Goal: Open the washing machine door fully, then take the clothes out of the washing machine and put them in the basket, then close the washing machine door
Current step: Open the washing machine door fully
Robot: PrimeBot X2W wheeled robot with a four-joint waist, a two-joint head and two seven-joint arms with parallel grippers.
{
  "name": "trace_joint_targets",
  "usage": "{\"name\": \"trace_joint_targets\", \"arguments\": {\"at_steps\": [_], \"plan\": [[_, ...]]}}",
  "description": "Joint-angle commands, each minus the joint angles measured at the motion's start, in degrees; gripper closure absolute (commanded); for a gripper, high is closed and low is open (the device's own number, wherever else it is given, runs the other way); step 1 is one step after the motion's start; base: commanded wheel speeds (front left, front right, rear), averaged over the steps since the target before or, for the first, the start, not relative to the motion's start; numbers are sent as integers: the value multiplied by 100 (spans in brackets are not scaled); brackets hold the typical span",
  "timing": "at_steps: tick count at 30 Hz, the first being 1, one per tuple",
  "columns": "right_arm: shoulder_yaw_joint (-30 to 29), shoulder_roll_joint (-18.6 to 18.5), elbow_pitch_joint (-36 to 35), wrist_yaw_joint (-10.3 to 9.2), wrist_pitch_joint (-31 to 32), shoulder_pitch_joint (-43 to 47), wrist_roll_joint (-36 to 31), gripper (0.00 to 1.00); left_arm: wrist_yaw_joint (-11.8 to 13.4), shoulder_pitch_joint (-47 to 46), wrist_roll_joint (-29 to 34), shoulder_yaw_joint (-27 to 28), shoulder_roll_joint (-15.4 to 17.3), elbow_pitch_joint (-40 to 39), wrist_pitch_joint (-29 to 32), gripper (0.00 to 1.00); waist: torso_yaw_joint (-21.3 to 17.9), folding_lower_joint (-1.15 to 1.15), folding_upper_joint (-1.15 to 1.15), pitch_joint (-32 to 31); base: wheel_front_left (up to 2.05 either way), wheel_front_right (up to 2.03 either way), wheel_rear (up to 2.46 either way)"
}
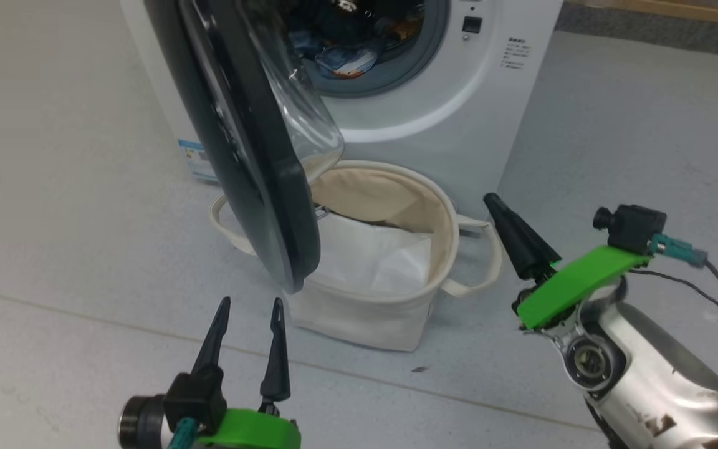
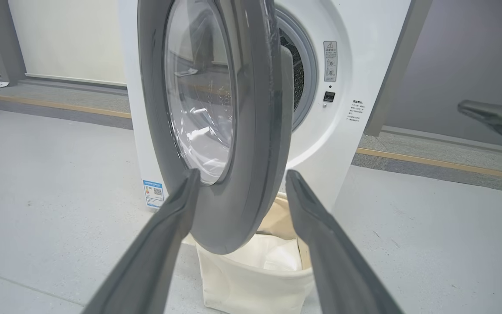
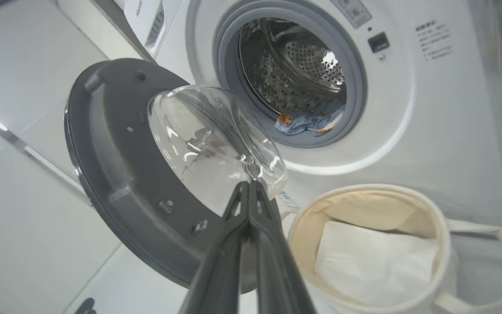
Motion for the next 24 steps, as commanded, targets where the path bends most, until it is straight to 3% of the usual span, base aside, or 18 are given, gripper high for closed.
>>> {"name": "trace_joint_targets", "arguments": {"at_steps": [1, 2, 3, 4, 5, 13, 24], "plan": [[114, -90, -23, 7, -375, 19, -563, 100, -17, 9, 57, 259, 19, -173, -69, 0, -99, 0, 0, -106, 0, 0, 0], [122, -103, 67, 7, -466, 49, -876, 100, -24, 50, 62, 286, 19, -168, -69, 0, -132, 0, 0, -141, 0, 0, 0], [50, -92, 165, 7, -514, 93, -1169, 91, -36, 88, 65, 310, 19, -166, -69, 0, -159, 0, 0, -175, 0, 0, 0], [-122, -45, 225, 7, -534, 150, -1452, 13, -49, 124, 75, 332, 19, -170, -69, 0, -185, 0, 0, -204, 0, 0, 0], [-411, 28, 225, 7, -539, 234, -1774, 0, -61, 155, 89, 354, 19, -182, -69, 0, -203, 0, 0, -215, 0, 0, 0], [-1857, 729, 91, 7, -544, 1266, -3719, 0, -142, 303, 166, 490, 19, -249, -69, 0, -310, 0, 0, -305, 0, 0, 0], [-2547, 1230, -76, 7, -545, 1954, -4647, 0, -74, 370, 412, 571, 21, -188, -69, 0, -351, 0, 0, -357, 0, 0, 0]]}}
